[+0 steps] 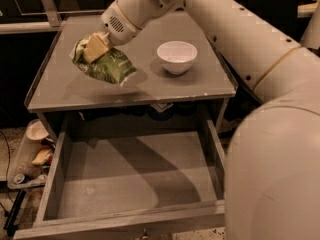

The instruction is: Pick green jalapeno chip bag from top drawer and place on counter

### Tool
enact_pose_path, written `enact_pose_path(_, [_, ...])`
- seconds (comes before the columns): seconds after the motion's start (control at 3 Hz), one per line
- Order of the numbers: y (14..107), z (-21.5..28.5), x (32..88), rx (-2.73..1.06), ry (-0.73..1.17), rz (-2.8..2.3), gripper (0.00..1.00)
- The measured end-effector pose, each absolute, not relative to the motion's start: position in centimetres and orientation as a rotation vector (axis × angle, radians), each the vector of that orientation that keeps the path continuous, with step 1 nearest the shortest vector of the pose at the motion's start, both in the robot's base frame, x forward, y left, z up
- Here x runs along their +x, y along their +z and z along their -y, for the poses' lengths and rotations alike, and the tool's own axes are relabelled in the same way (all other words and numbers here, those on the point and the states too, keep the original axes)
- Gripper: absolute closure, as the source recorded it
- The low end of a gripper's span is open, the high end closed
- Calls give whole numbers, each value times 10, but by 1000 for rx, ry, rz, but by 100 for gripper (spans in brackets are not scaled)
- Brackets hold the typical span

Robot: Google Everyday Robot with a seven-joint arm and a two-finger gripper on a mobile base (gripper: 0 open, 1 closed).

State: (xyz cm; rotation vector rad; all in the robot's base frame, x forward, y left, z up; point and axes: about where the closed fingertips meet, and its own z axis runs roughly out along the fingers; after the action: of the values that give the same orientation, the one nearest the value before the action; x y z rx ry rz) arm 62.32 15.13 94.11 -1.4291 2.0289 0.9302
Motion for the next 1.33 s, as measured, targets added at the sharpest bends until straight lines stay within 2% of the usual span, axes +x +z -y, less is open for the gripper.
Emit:
enact_pose_path(1.0, [904, -178, 675, -1341, 909, -2094, 100])
enact_pose_path(1.33, [904, -180, 677, -1335, 909, -2090, 82])
